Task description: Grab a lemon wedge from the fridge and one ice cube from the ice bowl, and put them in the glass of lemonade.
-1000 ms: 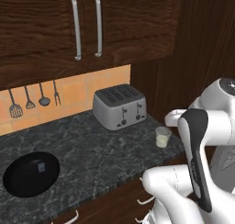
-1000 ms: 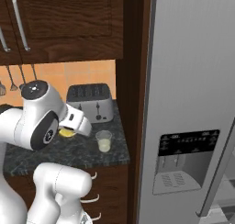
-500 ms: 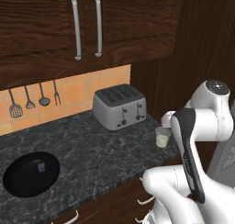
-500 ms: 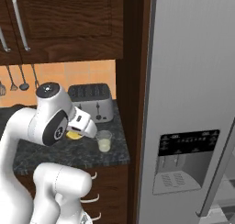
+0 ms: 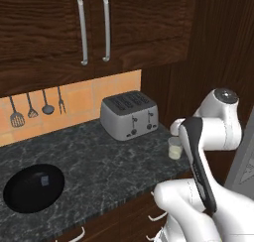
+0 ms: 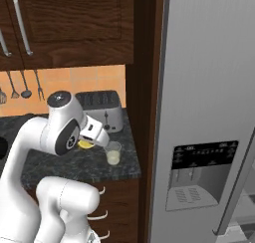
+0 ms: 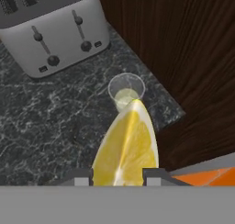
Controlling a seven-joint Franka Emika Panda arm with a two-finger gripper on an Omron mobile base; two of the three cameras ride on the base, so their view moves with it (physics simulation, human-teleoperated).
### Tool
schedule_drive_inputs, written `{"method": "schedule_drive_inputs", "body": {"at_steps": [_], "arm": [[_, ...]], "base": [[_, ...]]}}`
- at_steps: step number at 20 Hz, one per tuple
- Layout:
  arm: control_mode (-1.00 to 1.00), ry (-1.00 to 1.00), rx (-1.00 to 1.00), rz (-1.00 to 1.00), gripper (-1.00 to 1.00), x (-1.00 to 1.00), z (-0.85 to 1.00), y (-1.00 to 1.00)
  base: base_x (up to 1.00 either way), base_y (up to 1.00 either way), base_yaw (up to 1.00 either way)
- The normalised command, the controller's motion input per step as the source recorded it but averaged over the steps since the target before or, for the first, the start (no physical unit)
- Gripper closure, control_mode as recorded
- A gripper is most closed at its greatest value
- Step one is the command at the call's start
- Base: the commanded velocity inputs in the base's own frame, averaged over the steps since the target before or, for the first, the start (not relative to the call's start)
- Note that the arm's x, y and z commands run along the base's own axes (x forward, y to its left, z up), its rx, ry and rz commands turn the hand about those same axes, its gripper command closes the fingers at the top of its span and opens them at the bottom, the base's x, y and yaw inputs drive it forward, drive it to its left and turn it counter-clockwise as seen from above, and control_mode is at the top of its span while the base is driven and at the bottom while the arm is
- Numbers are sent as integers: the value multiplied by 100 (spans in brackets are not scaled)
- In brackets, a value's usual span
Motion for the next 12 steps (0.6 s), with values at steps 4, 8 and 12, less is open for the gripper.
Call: {"method": "schedule_drive_inputs", "body": {"at_steps": [4, 8, 12], "arm": [[-100, 6, 0, 0, 100, 35, -1, 0], [-100, 11, -1, -2, 100, 46, -4, 0], [-100, 2, 0, -2, 100, 34, -4, 0]], "base": [[0, 0, 0], [0, 0, 0], [0, 0, 0]]}}
